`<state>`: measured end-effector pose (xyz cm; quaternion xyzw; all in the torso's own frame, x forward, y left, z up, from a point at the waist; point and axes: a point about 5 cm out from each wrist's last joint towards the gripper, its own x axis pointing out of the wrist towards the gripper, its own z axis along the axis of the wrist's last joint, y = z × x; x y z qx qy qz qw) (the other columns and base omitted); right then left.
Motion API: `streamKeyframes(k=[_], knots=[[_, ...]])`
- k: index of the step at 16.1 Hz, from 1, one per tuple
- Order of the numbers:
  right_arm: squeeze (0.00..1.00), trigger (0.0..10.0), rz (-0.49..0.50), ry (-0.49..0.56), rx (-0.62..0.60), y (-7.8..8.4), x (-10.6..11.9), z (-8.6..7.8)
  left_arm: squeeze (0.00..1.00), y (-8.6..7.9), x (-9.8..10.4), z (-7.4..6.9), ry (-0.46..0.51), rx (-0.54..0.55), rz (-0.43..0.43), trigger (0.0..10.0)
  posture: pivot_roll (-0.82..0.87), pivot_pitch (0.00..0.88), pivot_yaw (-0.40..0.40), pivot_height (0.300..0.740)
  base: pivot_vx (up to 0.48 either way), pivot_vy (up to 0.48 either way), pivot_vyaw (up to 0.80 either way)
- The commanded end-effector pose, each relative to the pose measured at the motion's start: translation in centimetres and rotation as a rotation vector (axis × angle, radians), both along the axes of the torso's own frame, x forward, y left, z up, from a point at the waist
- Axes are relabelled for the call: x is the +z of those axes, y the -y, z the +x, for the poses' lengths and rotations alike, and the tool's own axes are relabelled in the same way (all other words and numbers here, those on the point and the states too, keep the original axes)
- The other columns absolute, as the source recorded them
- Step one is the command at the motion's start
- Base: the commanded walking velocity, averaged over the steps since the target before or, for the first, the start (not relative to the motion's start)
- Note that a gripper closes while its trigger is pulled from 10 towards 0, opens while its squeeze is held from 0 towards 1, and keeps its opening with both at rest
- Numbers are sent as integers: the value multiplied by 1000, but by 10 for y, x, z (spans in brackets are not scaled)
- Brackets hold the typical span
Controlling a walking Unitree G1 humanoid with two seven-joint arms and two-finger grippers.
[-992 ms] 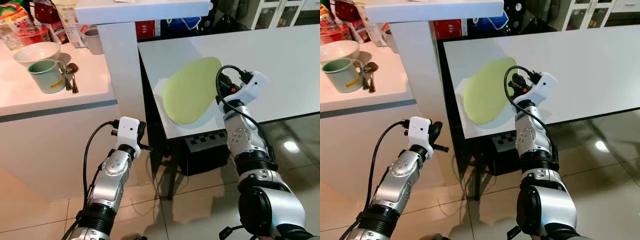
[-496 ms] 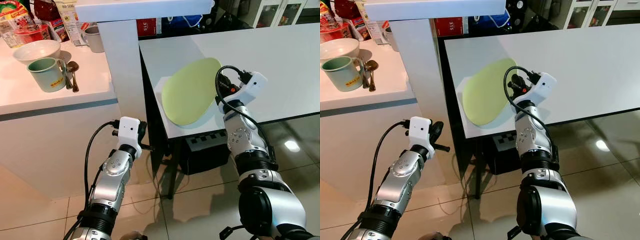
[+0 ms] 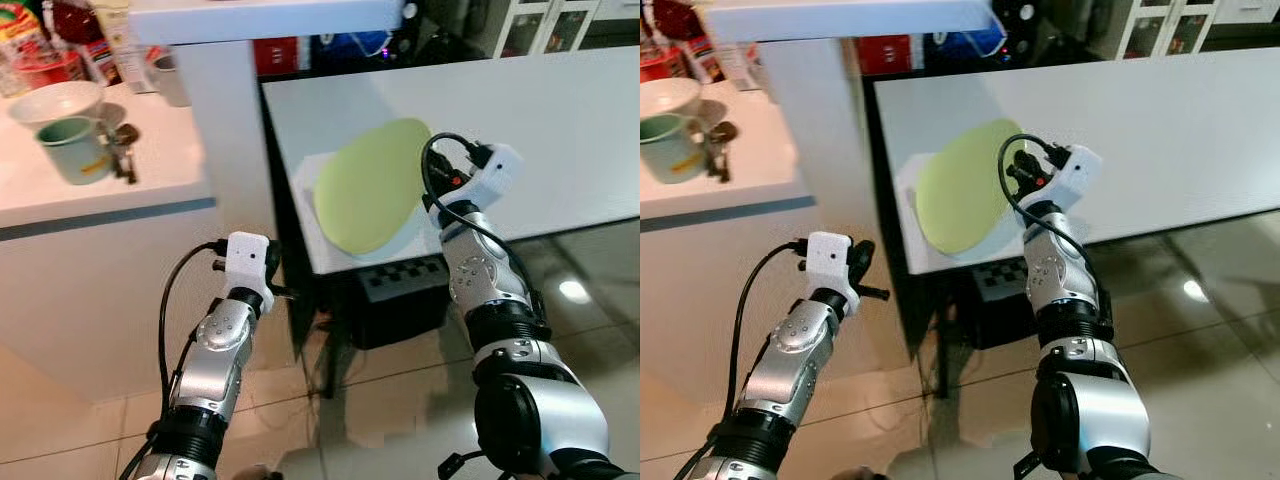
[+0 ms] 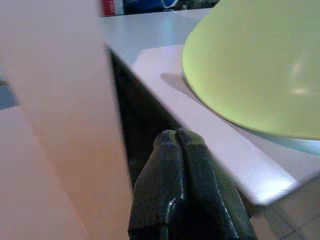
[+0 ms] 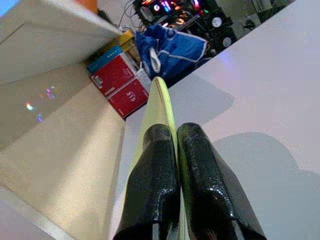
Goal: Setting the table
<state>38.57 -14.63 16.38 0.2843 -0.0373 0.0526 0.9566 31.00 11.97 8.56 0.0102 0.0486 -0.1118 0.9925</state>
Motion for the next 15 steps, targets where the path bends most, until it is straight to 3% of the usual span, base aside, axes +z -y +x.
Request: streamKeyframes(k=[1, 6, 15], knots=[[0, 10000, -5, 45, -7, 2, 13, 3, 0, 3, 2, 1, 12, -5, 8, 10000, 32, 0, 36, 740, 0, -469, 0], [0, 10000, -2, 40, -6, 2, 12, 2, 0, 2, 1, 0, 5, 6, 16, 10000, 32, 0, 39, 740, 0, -462, 0], [0, 10000, -9, 40, -4, 2, 11, 2, 0, 3, -1, 3, -7, 13, 22, 10000, 27, 0, 39, 740, 0, 0, 0]])
